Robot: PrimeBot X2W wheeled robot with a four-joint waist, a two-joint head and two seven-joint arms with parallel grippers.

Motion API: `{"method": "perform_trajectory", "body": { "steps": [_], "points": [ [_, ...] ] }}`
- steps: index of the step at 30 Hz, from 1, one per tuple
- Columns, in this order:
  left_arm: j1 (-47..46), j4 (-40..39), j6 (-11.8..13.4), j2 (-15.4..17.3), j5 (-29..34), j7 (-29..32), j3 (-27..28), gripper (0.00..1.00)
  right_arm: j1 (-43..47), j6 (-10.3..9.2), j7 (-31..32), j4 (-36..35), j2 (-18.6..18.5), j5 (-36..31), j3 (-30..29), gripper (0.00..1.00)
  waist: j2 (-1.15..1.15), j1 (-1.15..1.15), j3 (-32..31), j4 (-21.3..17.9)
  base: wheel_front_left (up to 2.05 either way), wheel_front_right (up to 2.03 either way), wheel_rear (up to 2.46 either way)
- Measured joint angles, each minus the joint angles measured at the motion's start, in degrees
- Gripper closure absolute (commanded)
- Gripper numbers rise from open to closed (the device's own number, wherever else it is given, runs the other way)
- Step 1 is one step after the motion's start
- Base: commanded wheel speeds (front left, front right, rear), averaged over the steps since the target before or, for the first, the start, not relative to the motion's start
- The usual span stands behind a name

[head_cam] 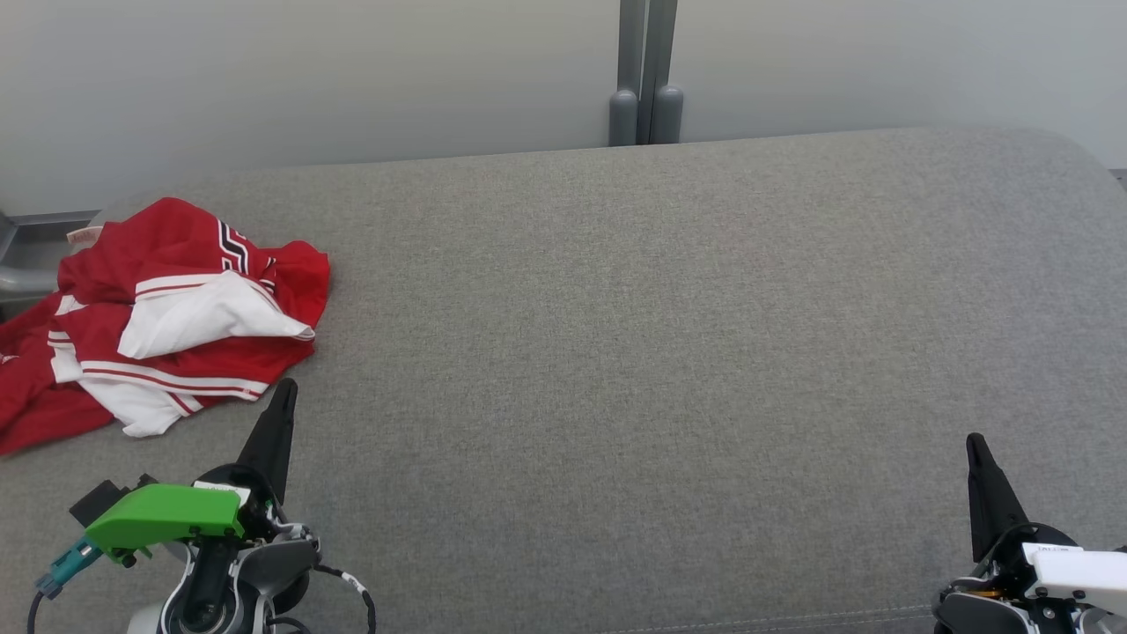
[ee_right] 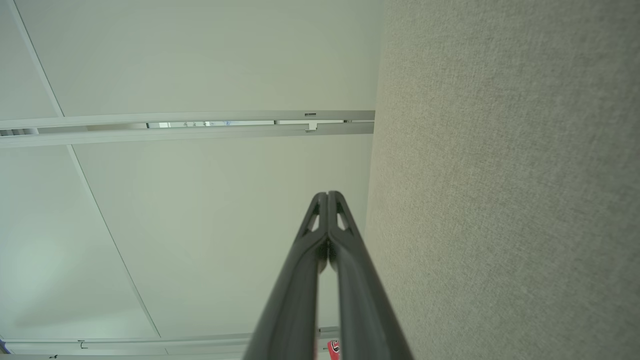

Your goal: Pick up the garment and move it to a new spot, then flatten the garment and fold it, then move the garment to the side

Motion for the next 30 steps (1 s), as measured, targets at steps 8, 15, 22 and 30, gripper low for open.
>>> {"method": "perform_trajectory", "body": {
  "steps": [8, 15, 22, 30],
  "points": [
    [0.00, 0.00, 0.00, 0.00, 0.00, 0.00, 0.00, 1.00, 0.00, 0.00, 0.00, 0.00, 0.00, 0.00, 0.00, 1.00, 0.00, 0.00, 0.00, 0.00, 0.00, 0.00, 0.00],
    [0.00, 0.00, 0.00, 0.00, 0.00, 0.00, 0.00, 1.00, 0.00, 0.00, 0.00, 0.00, 0.00, 0.00, 0.00, 1.00, 0.00, 0.00, 0.00, 0.00, 0.00, 0.00, 0.00],
    [0.00, 0.00, 0.00, 0.00, 0.00, 0.00, 0.00, 1.00, 0.00, 0.00, 0.00, 0.00, 0.00, 0.00, 0.00, 1.00, 0.00, 0.00, 0.00, 0.00, 0.00, 0.00, 0.00],
    [0.00, 0.00, 0.00, 0.00, -0.01, 0.00, 0.00, 1.00, 0.00, -0.01, 0.00, 0.00, 0.00, 0.00, 0.00, 1.00, 0.00, 0.00, 0.00, 0.00, 0.00, 0.00, 0.00]
  ]
}}
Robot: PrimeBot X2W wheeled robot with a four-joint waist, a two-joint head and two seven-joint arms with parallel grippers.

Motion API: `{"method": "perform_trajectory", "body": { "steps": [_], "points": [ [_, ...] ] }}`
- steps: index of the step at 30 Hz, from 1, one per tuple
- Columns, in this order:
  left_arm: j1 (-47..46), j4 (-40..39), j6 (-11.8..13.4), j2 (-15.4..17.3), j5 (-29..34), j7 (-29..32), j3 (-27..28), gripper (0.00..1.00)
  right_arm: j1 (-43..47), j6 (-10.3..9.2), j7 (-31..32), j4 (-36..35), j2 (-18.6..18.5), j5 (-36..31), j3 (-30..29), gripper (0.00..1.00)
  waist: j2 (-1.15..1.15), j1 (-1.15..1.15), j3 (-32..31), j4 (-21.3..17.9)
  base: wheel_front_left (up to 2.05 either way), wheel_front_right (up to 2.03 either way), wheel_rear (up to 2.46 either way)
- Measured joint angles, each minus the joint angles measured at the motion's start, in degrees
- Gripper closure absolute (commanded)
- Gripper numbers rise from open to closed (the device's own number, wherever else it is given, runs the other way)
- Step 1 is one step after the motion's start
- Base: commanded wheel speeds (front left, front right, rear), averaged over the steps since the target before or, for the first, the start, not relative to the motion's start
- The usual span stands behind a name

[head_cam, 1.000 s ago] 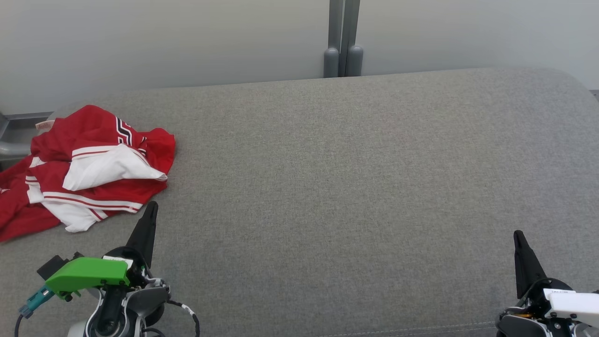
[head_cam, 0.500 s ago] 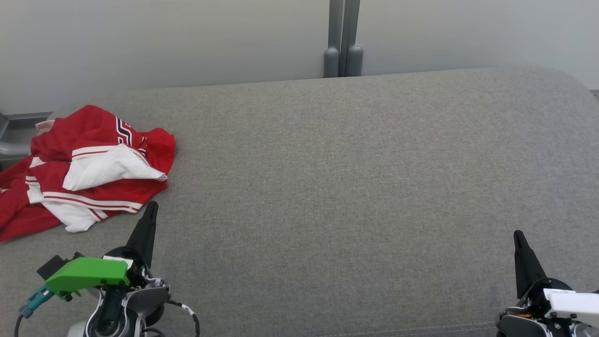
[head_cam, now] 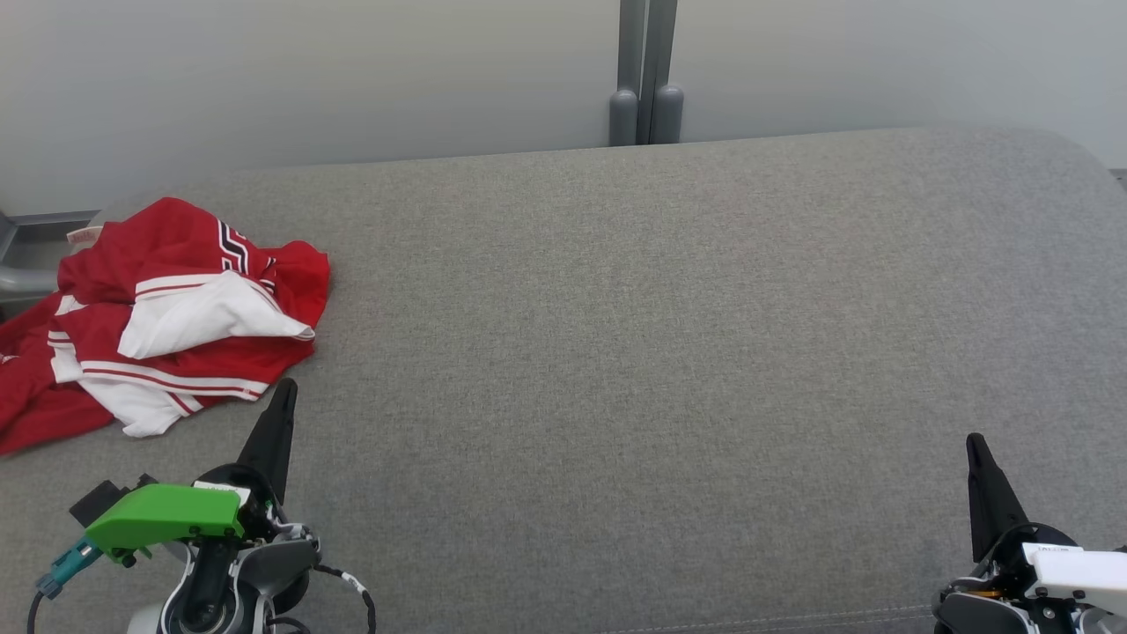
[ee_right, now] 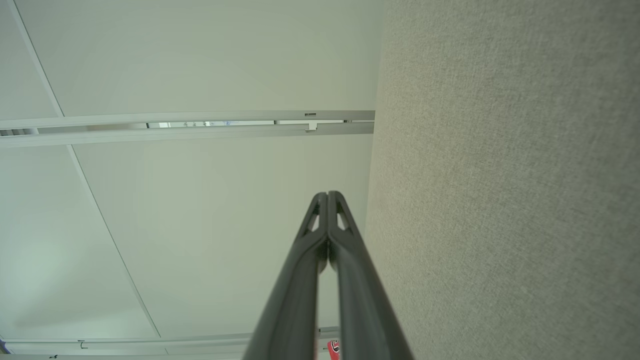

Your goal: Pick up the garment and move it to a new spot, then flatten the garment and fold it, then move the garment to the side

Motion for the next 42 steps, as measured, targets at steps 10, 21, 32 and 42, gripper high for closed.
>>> {"method": "perform_trajectory", "body": {
  "steps": [10, 21, 32, 42],
  "points": [
    [2.93, 2.47, 0.03, -0.30, 0.00, 0.00, -0.19, 0.00, 0.35, 0.00, 0.01, 2.82, 0.68, -0.01, 0.22, 0.00, 0.00, 0.00, 0.00, 0.00, 0.00, 0.00, 0.00],
    [4.44, 1.07, 0.04, -0.38, 2.26, -3.53, -1.99, 0.00, 0.37, 0.00, -1.52, 3.56, 0.73, -1.85, 1.78, 0.00, 0.00, 0.00, 0.02, -0.01, 0.00, 0.00, 0.00],
    [5.27, -2.27, 0.79, -0.37, 11.18, -7.16, -3.15, 0.00, -0.03, 0.00, -3.12, 3.01, 0.68, -9.61, 2.08, 0.00, 0.00, 0.00, 0.12, -0.07, 0.00, 0.00, 0.00],
    [5.74, -6.23, 2.50, -0.36, 23.70, -10.13, -4.09, 0.00, -1.09, 0.00, -4.55, 0.31, 0.64, -21.78, 3.28, 0.00, 0.00, 0.00, 0.23, -0.03, 0.00, 0.00, 0.00]
  ]
}}
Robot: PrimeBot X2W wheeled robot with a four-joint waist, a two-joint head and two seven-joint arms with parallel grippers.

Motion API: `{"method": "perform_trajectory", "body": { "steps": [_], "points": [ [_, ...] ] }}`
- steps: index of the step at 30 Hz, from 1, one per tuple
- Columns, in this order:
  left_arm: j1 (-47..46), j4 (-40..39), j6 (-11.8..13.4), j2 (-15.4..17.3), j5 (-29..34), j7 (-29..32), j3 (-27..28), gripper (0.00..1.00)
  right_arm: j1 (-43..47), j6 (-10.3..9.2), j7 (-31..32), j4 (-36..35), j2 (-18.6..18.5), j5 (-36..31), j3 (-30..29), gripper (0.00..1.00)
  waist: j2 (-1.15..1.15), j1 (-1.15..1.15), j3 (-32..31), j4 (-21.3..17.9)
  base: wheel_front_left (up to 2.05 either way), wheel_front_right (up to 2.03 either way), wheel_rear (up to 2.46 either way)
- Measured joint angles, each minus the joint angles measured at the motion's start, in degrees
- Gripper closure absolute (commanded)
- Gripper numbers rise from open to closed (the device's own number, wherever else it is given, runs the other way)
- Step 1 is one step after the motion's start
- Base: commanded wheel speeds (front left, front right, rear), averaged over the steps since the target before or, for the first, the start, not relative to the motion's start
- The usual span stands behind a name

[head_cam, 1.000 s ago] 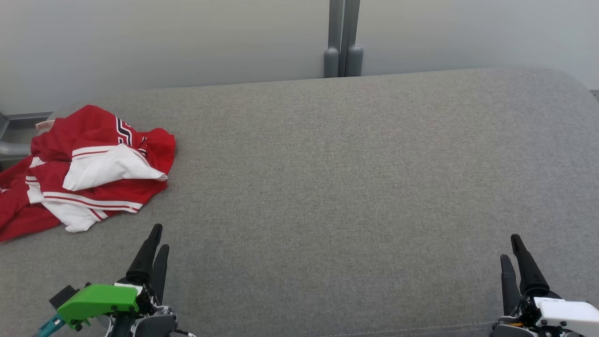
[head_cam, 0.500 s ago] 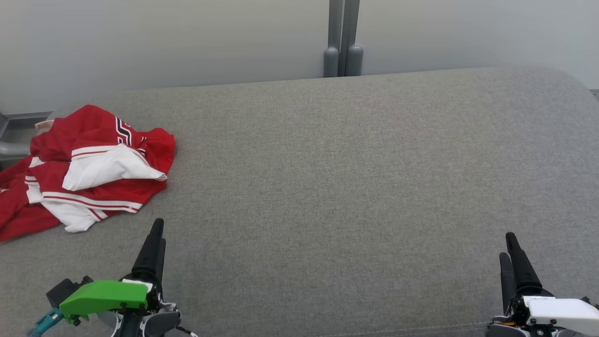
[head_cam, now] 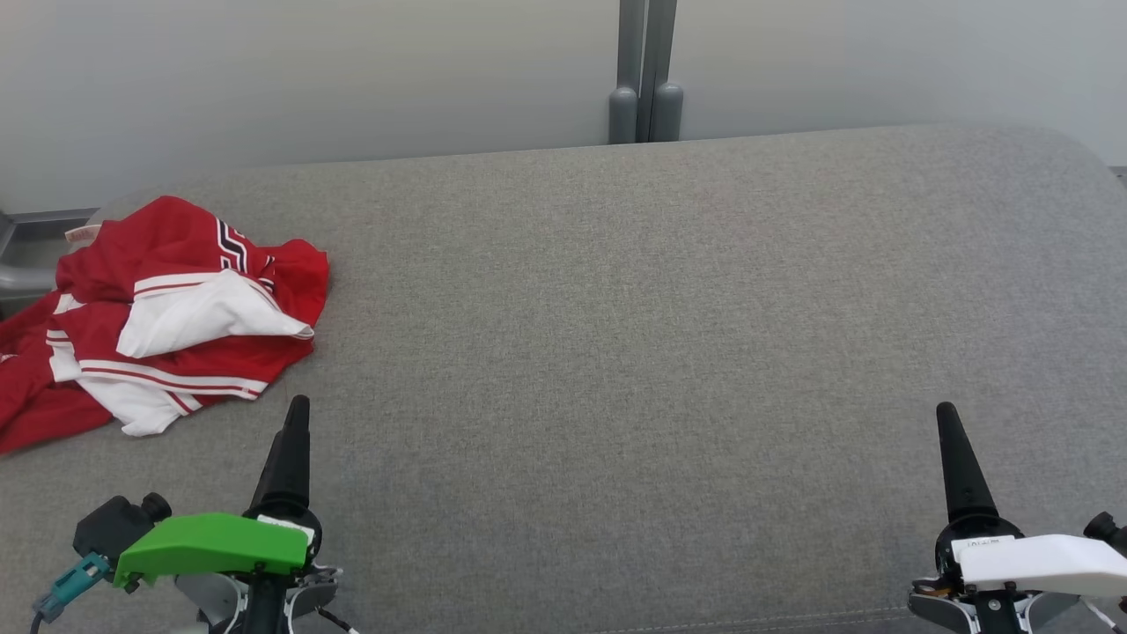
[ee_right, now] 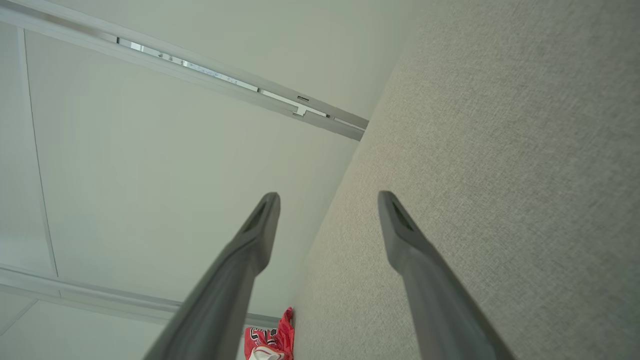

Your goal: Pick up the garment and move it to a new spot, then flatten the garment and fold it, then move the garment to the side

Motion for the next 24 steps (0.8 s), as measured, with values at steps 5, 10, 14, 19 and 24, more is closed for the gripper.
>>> {"method": "perform_trajectory", "body": {
  "steps": [5, 10, 14, 19, 24],
  "points": [
    [0.84, -1.48, 0.51, 0.01, 6.95, -1.51, -0.47, 0.00, -0.01, 0.00, -0.78, -1.12, -0.04, -6.46, 0.84, 0.00, 0.00, 0.00, -0.02, 0.05, 0.00, 0.00, 0.00],
    [1.54, -2.91, 0.97, 0.02, 13.16, -2.88, -0.60, 0.00, -0.02, 0.00, -1.42, -1.82, -0.10, -12.88, 1.93, 0.00, 0.00, 0.00, -0.06, 0.14, 0.00, 0.00, 0.00],
    [2.14, -3.74, 1.31, 0.02, 19.27, -4.01, -0.58, 0.00, -0.05, 0.00, -1.94, -2.50, -0.18, -18.90, 2.93, 0.00, 0.00, 0.00, -0.06, 0.20, 0.00, 0.00, 0.00],
    [3.25, -4.71, 1.49, 0.03, 24.28, -5.24, -0.55, 0.00, -0.16, 0.00, -2.50, -2.66, -0.20, -24.24, 3.93, 0.00, 0.00, 0.00, -0.08, 0.28, 0.00, 0.00, 0.00],
    [3.65, -5.24, 1.98, 0.10, 28.98, -6.47, -0.51, 0.00, -0.41, 0.00, -2.94, -2.68, -0.24, -29.03, 4.50, 0.00, 0.00, 0.00, -0.13, 0.39, 0.00, 0.00, 0.00]
  ]
}}
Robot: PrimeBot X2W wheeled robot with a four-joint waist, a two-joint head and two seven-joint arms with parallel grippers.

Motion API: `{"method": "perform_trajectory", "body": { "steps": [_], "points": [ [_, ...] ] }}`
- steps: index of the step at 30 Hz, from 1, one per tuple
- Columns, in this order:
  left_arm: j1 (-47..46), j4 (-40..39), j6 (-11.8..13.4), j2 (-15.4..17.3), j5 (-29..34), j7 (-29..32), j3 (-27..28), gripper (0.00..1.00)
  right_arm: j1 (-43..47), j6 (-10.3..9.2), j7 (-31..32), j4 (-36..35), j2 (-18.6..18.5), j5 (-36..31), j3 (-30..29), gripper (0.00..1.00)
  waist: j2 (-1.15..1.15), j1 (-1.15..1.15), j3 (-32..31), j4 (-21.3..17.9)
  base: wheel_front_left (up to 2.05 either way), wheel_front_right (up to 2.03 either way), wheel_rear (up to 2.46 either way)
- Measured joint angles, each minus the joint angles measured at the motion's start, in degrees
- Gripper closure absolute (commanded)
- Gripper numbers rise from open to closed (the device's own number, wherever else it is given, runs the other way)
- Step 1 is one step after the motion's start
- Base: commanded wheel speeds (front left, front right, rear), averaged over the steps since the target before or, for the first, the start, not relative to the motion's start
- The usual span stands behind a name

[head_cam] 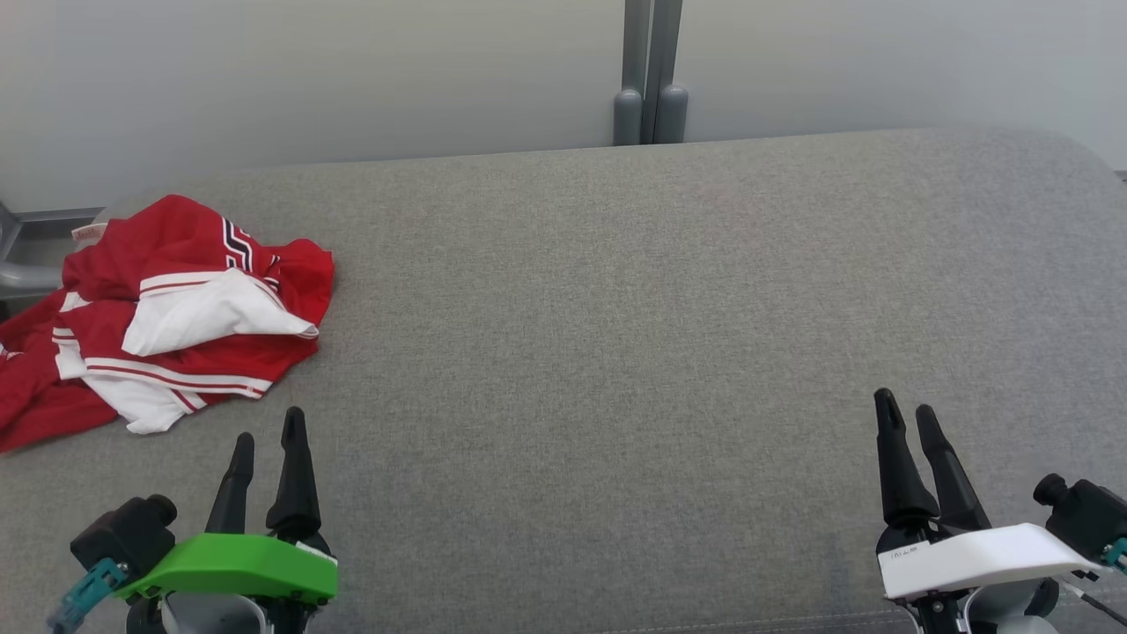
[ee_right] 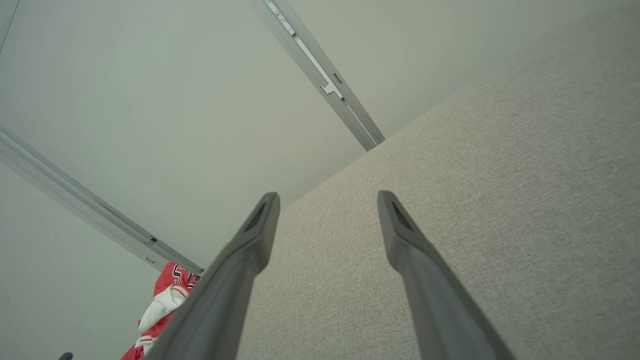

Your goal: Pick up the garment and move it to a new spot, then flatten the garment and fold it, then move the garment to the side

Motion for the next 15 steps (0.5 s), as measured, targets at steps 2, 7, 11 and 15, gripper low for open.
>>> {"method": "perform_trajectory", "body": {
  "steps": [2, 7, 11, 15],
  "points": [
    [0.65, -0.30, 0.07, 0.01, 1.47, -0.48, 0.01, 0.00, -0.09, 0.00, -0.34, 0.03, -0.01, -1.80, 0.27, 0.00, 0.00, 0.00, -0.05, 0.05, 0.00, 0.00, 0.00],
    [1.14, -0.99, 0.36, 0.13, 5.19, -1.53, 0.02, 0.00, -0.35, 0.00, -0.85, 1.18, -0.03, -5.61, 1.48, 0.00, 0.00, 0.00, -0.21, 0.22, 0.00, 0.00, 0.00],
    [2.06, -1.13, 0.54, 0.15, 7.95, -2.29, -0.12, 0.00, -0.83, 0.00, -1.16, 2.29, -0.05, -8.53, 2.38, 0.00, 0.00, 0.00, -0.36, 0.32, 0.00, 0.00, 0.00],
    [2.17, -0.97, 0.53, 0.20, 10.31, -3.09, -0.20, 0.00, -0.94, 0.00, -1.57, 3.28, -0.09, -11.17, 2.93, 0.00, 0.00, 0.00, -0.44, 0.33, 0.00, 0.00, 0.00]
  ]
}}
